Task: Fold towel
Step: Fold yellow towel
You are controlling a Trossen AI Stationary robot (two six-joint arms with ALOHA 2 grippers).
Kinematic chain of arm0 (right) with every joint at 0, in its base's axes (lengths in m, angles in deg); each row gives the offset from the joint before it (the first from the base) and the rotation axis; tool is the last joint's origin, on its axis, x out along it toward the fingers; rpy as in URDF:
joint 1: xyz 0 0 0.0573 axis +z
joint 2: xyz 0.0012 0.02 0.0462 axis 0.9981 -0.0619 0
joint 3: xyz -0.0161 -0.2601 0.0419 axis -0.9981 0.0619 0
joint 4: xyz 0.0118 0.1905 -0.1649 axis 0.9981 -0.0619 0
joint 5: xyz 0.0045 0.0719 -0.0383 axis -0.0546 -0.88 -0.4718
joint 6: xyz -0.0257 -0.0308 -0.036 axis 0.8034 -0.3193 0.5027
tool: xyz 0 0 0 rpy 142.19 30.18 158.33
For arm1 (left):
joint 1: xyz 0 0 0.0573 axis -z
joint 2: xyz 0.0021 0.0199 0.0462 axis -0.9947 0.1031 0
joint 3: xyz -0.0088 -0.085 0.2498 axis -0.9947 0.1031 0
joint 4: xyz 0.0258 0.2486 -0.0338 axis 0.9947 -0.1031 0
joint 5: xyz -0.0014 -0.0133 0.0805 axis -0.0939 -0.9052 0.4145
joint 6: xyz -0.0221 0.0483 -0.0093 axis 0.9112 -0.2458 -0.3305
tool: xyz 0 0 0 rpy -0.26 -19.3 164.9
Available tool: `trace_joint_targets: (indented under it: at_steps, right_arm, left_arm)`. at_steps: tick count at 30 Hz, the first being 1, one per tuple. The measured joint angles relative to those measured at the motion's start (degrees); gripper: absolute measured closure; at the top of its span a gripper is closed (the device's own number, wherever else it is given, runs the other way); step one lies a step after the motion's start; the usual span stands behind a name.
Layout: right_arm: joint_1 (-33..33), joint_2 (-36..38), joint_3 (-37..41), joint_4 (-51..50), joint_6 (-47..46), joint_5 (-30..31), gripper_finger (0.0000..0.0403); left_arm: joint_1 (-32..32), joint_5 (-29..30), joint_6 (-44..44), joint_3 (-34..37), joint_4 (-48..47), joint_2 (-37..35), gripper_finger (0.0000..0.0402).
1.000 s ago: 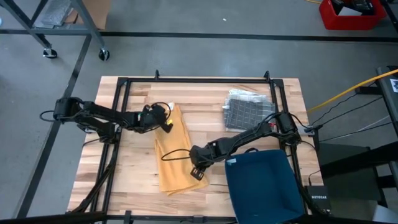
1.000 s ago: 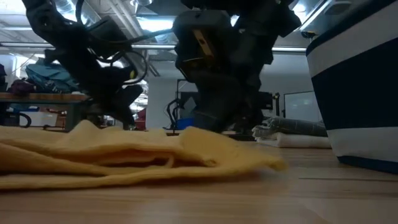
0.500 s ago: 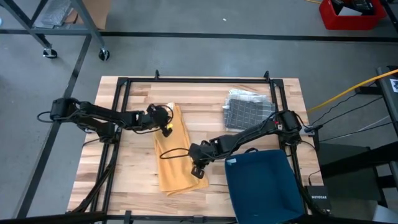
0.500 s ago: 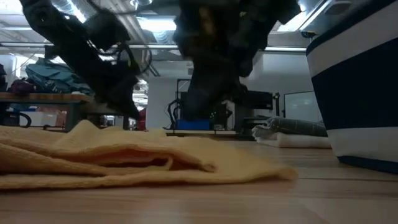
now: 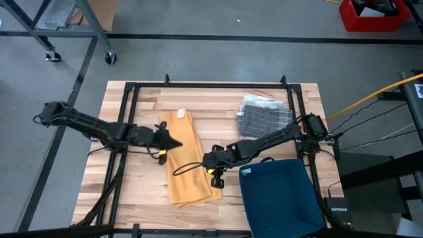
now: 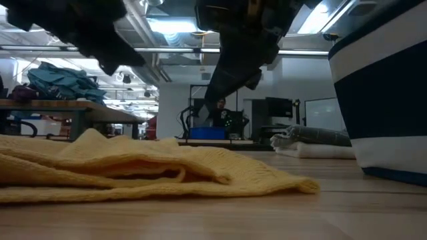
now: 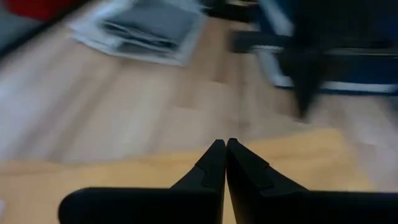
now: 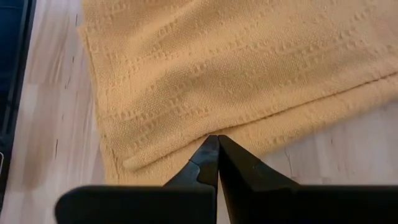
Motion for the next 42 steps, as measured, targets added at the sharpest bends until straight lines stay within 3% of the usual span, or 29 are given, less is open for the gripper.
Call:
trace_joint_targets:
  at_steps: [6, 12, 19, 26, 30, 38, 42]
  right_arm:
    - [0.0, 0.0, 0.0, 0.2, 0.4, 0.0, 0.0388]
    - [0.0, 0.0, 0.0, -0.2, 2.1, 0.5, 0.0388]
    - [0.0, 0.0, 0.0, -1.5, 2.9, 0.5, 0.0388]
    - [0.0, 0.0, 0.0, -1.9, 2.9, 3.5, 0.0388]
    - [0.0, 0.0, 0.0, -1.1, 1.3, 12.7, 0.0388]
    - [-0.1, 0.0, -0.1, 0.7, 0.8, 15.9, 0.0385]
    - [-0.5, 0.0, -0.1, -3.7, 0.3, 15.6, 0.0349]
  left_arm:
    - [5.0, -1.5, 6.4, 0.0, -5.8, -1.8, 0.0396]
    - [7.6, -1.4, -0.3, 0.0, -7.4, -1.7, 0.0387]
    - [9.2, 3.7, 1.3, 0.0, -7.9, -1.6, 0.0310]
    - [10.8, 2.8, 4.9, 0.0, -7.3, -1.6, 0.0242]
    - [12.1, 2.7, 3.0, 0.0, -7.4, -1.6, 0.0236]
    - [12.4, 2.7, 2.2, 0.0, -7.9, -1.6, 0.0246]
    - [12.4, 2.7, 2.2, 0.0, -7.9, -1.6, 0.0246]
